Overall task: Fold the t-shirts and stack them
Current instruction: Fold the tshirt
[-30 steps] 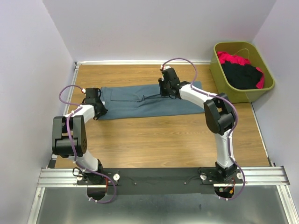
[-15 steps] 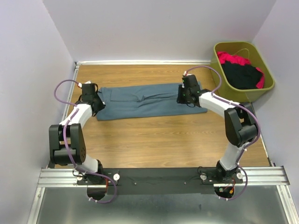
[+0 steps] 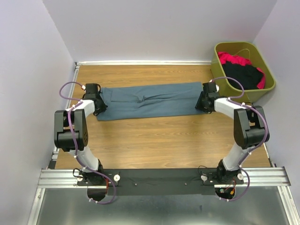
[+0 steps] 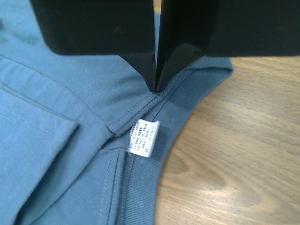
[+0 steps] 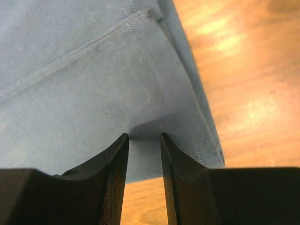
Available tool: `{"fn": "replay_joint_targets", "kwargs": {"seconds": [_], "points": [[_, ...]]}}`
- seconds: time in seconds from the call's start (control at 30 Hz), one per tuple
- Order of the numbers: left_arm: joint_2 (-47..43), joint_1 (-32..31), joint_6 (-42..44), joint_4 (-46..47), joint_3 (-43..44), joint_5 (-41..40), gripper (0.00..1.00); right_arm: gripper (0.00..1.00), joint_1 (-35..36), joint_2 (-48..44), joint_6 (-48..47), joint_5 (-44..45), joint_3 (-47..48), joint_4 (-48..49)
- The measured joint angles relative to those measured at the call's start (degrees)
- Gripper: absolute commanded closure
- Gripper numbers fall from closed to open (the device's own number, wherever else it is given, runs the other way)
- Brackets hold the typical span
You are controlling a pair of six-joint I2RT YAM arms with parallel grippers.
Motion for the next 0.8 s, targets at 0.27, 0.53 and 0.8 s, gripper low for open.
{"fn": "replay_joint_targets", "kwargs": {"seconds": [0.27,0.53,0.8], "points": [[-0.2,2.9,-0.6,1.9,-1.2,1.2,0.89,0.59,-1.1,-6.2,3.8,-3.4,-7.0,-0.9],[1.4,4.5,0.3,0.5,1.7,3.2,0.85,0.54,-0.2,-15.7,4.0,-11.8,-14.2,-9.3],[-0.2,2.1,1.0,-1.9,9.8,3.2,0.82,0.54,8.7,-19.5,-3.0,-15.2,-7.4,-15.8]]}}
